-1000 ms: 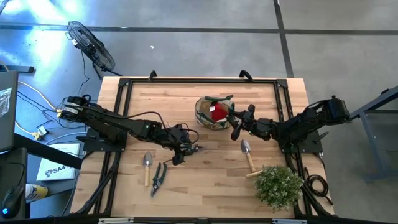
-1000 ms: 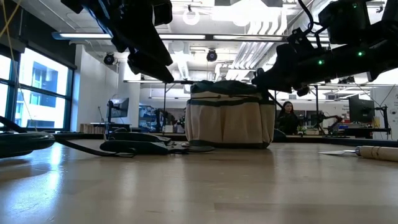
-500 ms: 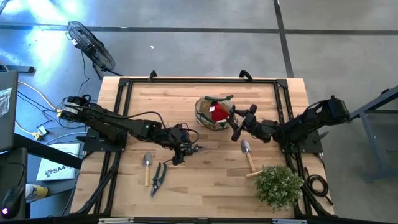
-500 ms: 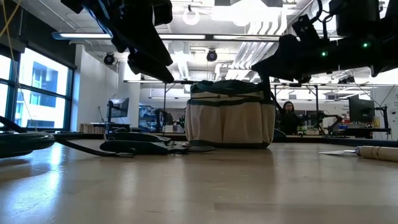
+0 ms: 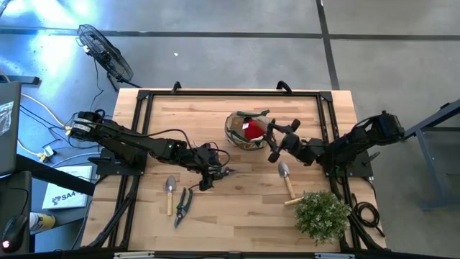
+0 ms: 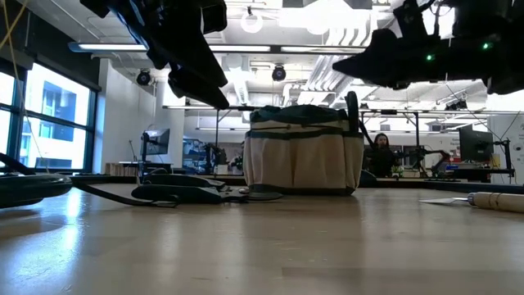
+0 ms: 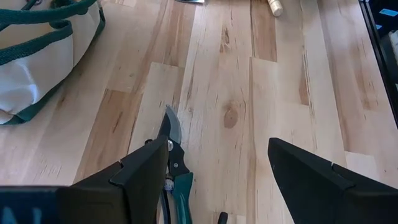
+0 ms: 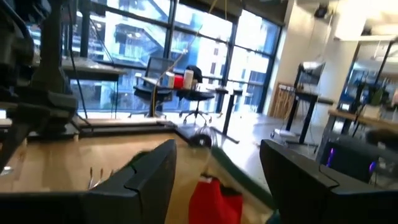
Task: Pick & Place Garden tools in Gardening bag
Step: Put the brown hand rake into the light brown gardening bag
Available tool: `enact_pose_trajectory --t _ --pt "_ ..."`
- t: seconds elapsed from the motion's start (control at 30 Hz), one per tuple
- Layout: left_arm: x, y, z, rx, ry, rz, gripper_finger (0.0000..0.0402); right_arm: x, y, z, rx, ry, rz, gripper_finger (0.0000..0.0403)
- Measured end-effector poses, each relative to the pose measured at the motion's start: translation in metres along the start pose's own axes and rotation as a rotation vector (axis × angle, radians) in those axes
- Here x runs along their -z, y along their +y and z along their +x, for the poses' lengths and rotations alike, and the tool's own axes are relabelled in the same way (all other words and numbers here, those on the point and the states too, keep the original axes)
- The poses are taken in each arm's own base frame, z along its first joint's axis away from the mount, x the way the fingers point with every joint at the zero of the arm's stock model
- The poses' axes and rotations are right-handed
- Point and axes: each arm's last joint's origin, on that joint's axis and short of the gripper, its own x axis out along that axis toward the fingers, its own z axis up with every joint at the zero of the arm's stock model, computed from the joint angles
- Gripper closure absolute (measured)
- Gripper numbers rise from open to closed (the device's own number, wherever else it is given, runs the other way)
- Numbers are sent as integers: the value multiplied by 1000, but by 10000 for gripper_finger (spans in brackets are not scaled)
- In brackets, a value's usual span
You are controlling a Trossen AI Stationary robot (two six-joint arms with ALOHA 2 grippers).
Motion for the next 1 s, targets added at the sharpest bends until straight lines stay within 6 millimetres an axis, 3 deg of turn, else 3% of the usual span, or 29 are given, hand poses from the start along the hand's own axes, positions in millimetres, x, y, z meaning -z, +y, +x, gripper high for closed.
enact_pose_trajectory --t 0.47,0.73,0.83,1.0 --pt "0 4 0 -119 -30 1 130 -38 8 -23 -79 -186 80 181" --pt "5 22 -1 -211 53 -119 130 -52 10 -36 -150 -193 104 181" --pt "9 28 -1 -222 116 -45 130 -49 12 -37 -175 -156 68 181" --pt "12 29 -2 -249 170 222 130 -44 17 -37 -258 -121 94 181"
